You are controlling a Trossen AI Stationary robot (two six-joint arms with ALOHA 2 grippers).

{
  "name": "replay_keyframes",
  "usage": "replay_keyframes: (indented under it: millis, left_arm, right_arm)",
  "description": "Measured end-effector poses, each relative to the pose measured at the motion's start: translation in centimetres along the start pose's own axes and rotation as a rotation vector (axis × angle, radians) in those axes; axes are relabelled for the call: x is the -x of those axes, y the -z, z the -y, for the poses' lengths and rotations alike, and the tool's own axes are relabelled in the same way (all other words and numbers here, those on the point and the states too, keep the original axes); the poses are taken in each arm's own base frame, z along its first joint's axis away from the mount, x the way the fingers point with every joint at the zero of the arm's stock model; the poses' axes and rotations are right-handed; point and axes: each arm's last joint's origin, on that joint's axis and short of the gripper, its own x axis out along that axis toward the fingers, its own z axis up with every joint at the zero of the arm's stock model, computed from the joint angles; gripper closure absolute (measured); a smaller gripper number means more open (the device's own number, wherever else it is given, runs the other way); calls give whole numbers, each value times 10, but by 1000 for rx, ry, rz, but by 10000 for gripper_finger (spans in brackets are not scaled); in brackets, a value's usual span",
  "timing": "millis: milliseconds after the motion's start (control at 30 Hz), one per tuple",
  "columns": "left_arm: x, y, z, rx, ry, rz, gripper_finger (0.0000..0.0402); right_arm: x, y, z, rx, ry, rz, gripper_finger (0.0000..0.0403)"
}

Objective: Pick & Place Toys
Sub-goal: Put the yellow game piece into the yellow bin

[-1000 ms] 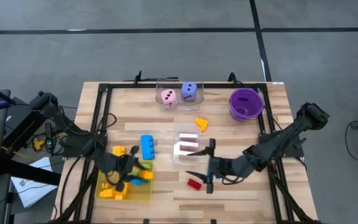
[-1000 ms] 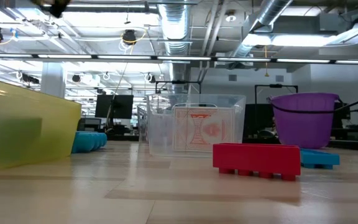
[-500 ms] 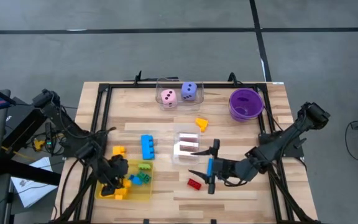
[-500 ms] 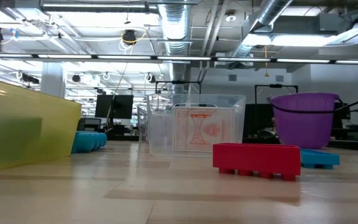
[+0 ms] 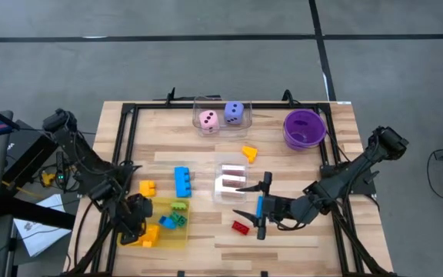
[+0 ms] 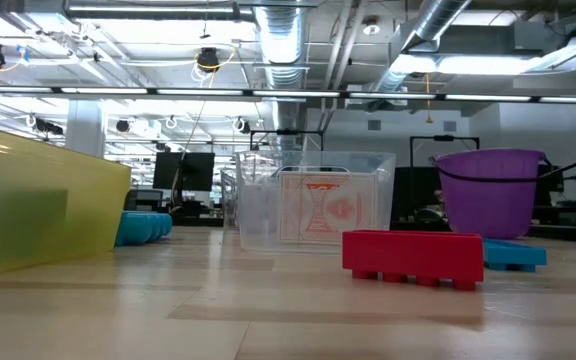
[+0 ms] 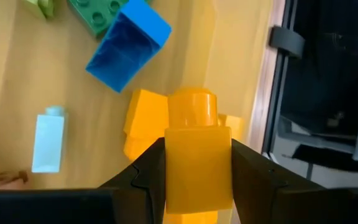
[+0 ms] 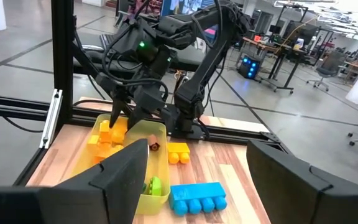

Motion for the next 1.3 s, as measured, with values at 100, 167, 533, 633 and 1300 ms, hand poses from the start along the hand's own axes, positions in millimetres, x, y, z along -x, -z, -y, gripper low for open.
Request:
replay_keyframes:
  millis: [100,167,533,633,1300]
  left_arm:
    - [-5,2,2,-3,-23,19,274]
    - [-10,3,4,1,-37,13,274]
    - [-33,6,8,-18,-110,-4,274]
    - [-34,10,9,-31,-110,-11,274]
    - [-33,17,13,-45,-107,14,182]
  right_arm:
    - [0,0,0,0,0,0,136]
    - [0,0,0,0,0,0,136]
    - [0,0,0,3,-1,-2,136]
    - [0,1,0,6,-6,-5,136]
    - [0,1,0,6,-6,-5,136]
